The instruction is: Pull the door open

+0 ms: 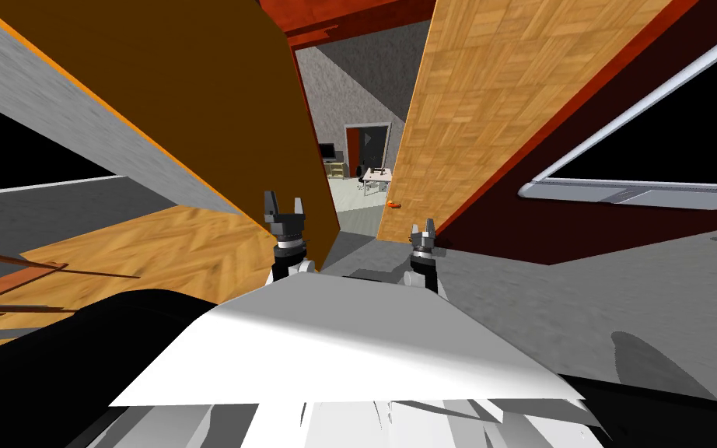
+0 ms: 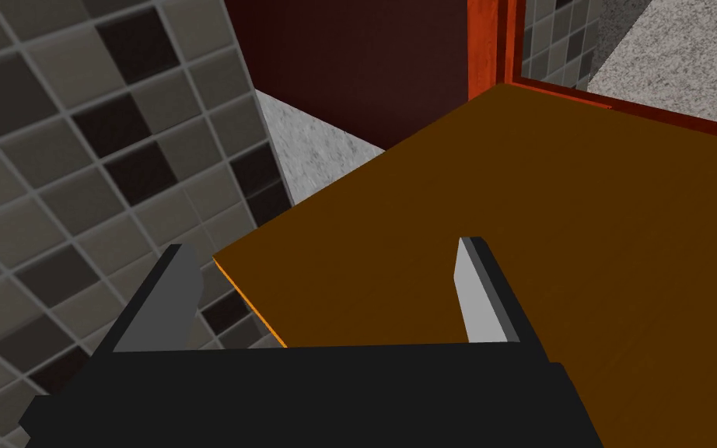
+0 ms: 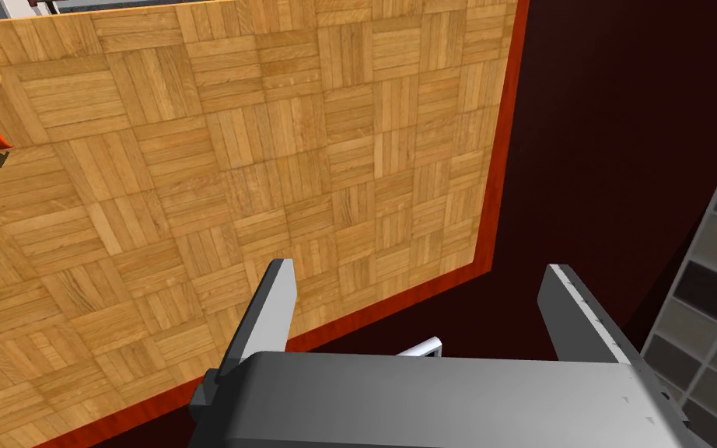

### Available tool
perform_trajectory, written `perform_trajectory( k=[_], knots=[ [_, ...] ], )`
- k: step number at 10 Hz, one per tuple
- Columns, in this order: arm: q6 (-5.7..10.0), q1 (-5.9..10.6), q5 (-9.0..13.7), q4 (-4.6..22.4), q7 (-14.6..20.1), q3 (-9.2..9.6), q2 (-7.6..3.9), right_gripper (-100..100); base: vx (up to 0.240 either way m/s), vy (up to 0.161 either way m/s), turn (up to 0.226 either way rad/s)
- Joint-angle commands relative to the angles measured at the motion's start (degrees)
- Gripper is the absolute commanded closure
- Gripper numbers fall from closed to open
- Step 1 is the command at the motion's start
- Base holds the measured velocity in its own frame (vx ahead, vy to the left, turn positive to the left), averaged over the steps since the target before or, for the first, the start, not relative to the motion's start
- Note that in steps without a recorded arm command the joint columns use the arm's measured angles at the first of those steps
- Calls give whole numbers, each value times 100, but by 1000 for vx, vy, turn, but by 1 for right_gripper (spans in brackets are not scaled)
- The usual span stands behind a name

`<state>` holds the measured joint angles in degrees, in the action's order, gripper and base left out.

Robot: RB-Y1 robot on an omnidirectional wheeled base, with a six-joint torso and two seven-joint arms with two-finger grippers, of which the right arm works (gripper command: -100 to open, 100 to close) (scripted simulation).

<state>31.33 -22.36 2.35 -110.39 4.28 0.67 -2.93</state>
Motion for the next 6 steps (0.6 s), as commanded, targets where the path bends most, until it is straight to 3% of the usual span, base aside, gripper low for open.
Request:
perform_trajectory(
  k=[1, 6],
  knots=[
    [53, 57, 29, 219, 30, -37, -72, -100, 109, -12, 23],
    [198, 227, 81, 858, 69, -89, -209, -100, 100, 6, 19]
  ],
)
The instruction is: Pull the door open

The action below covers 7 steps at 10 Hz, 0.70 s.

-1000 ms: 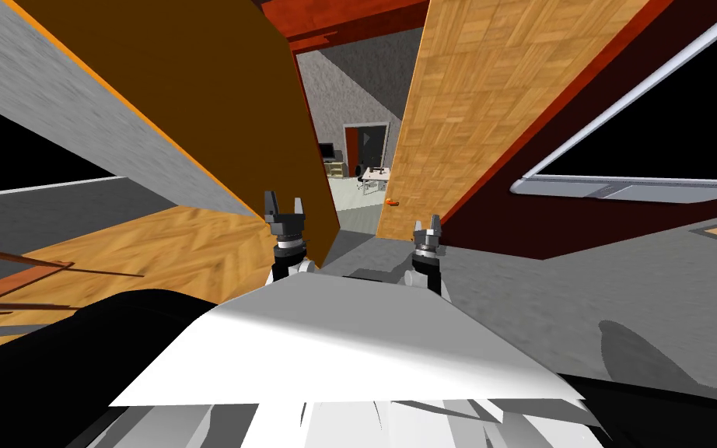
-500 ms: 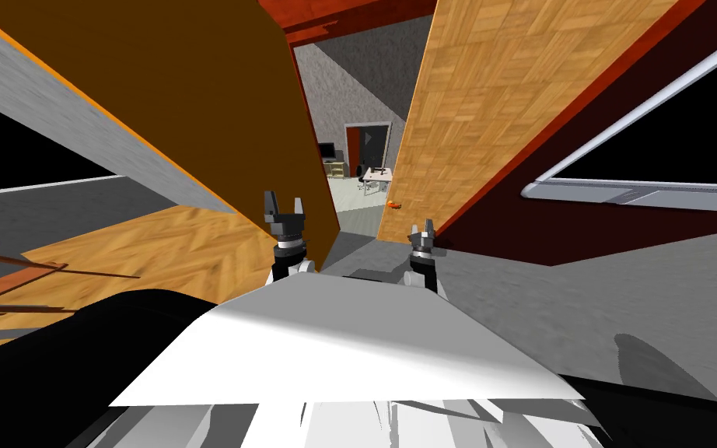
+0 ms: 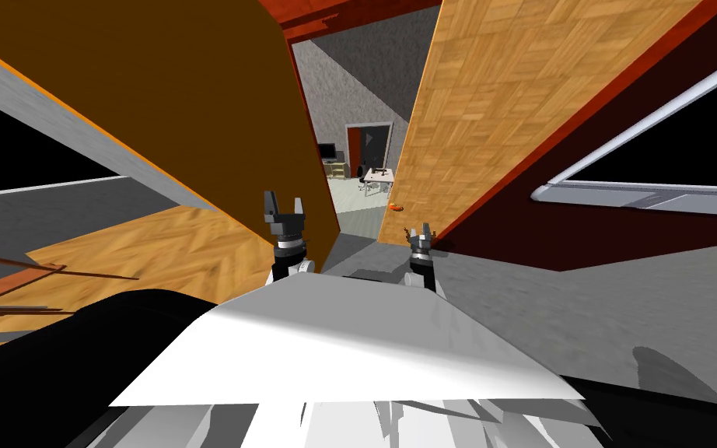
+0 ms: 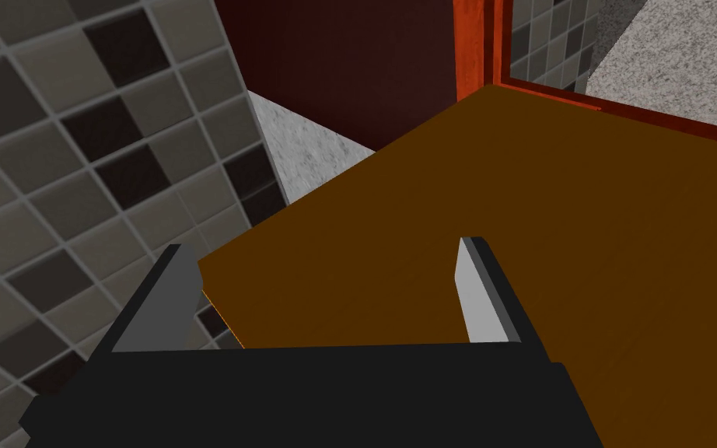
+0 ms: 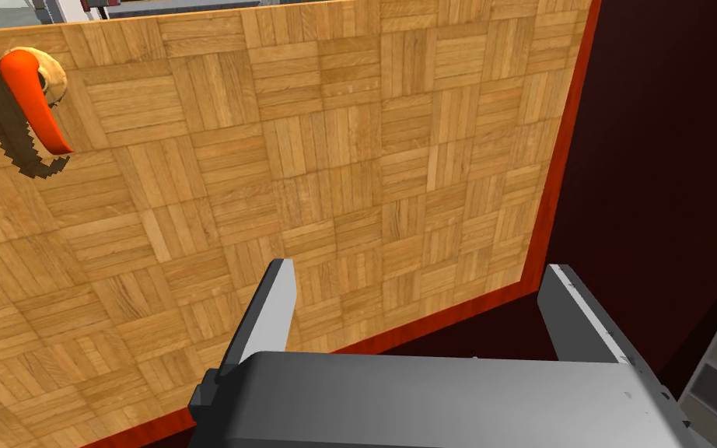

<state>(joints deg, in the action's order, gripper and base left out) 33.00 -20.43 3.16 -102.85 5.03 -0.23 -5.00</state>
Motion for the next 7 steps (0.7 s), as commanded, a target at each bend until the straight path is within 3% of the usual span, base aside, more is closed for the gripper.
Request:
perform_trajectory(
  k=[1, 7],
  knots=[
    [62, 69, 11, 239, 2, -9, -27, -100, 104, 14, 18],
    [249, 287, 77, 1058, 52, -75, -179, -100, 99, -1, 21]
  ],
)
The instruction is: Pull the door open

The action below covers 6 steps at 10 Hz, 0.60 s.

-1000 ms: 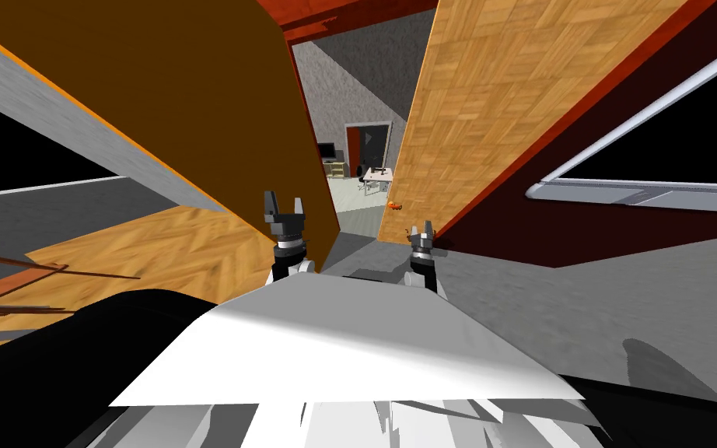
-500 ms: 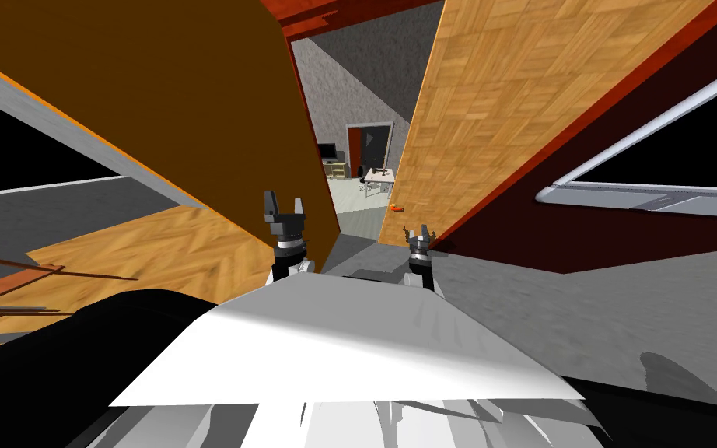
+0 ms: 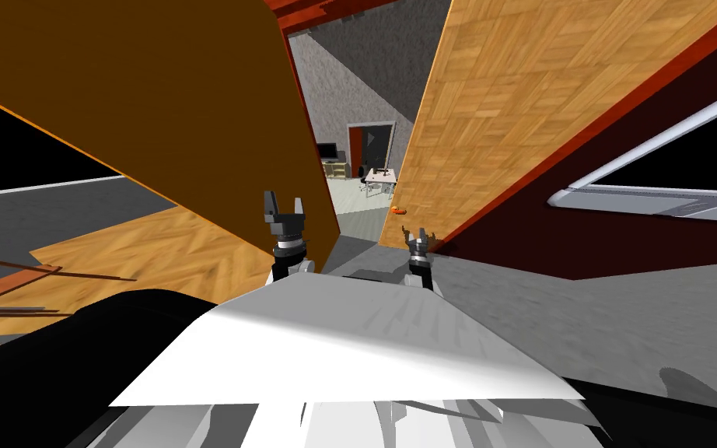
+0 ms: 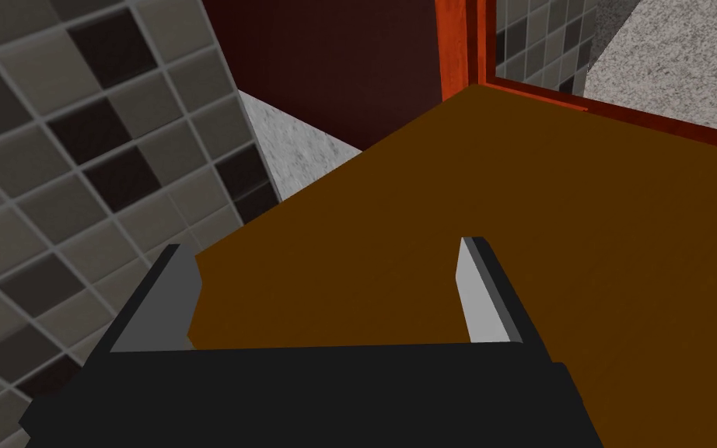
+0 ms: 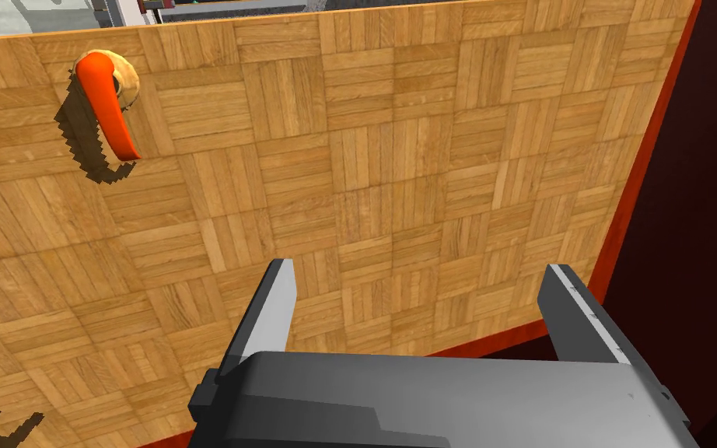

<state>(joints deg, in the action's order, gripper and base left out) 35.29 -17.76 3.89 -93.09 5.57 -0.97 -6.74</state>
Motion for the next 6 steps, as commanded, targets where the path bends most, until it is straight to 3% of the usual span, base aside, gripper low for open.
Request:
perform_trajectory(
  k=[1, 6],
  knots=[
    [51, 56, 14, 220, 7, -13, -30, -100, 107, 1, 23],
    [210, 240, 70, 915, 50, -68, -145, -100, 104, 6, 21]
  ],
)
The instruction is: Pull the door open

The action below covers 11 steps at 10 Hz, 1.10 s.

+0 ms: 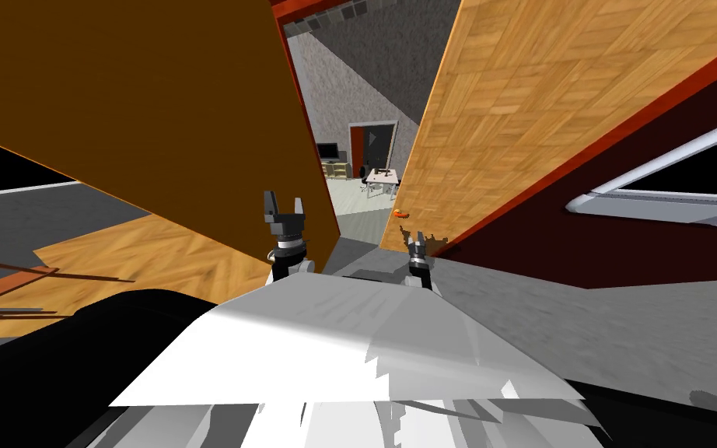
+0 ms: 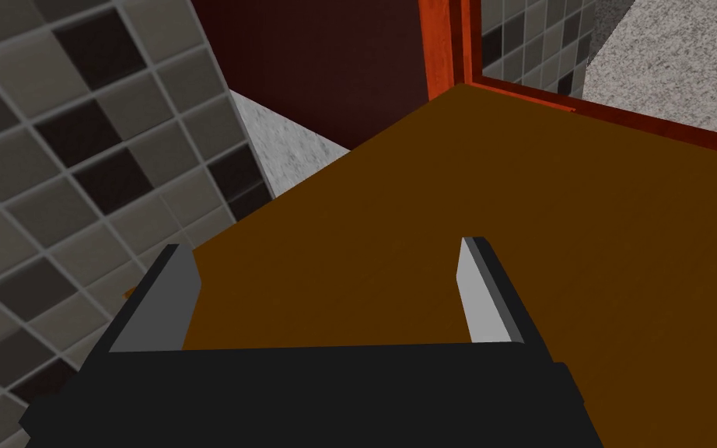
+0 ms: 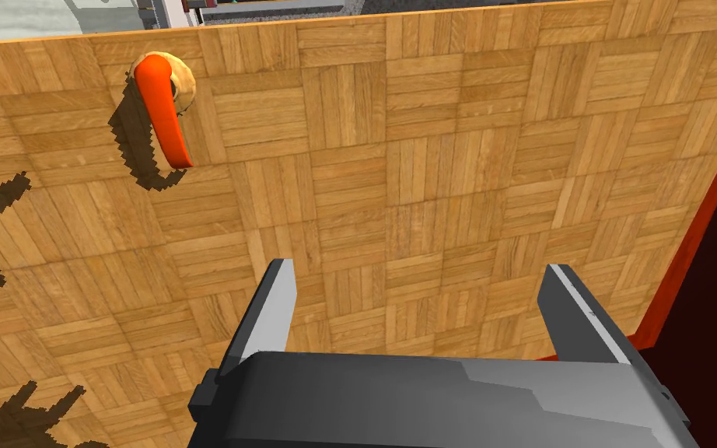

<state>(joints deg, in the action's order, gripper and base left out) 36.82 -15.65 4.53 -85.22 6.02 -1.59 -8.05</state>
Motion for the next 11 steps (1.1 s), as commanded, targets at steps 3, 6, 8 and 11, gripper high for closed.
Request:
perform_trajectory(
  k=[3, 6, 8, 11],
  knots=[
    [151, 139, 39, 542, 30, -39, -78, -100, 92, 2, 18],
    [244, 246, 72, 946, 55, -71, -139, -100, 100, 1, 24],
    [304, 317, 93, 1211, 71, -93, -177, -100, 110, -12, 18],
    [391, 418, 124, 1592, 94, -123, -230, -100, 93, 4, 18]
  ],
)
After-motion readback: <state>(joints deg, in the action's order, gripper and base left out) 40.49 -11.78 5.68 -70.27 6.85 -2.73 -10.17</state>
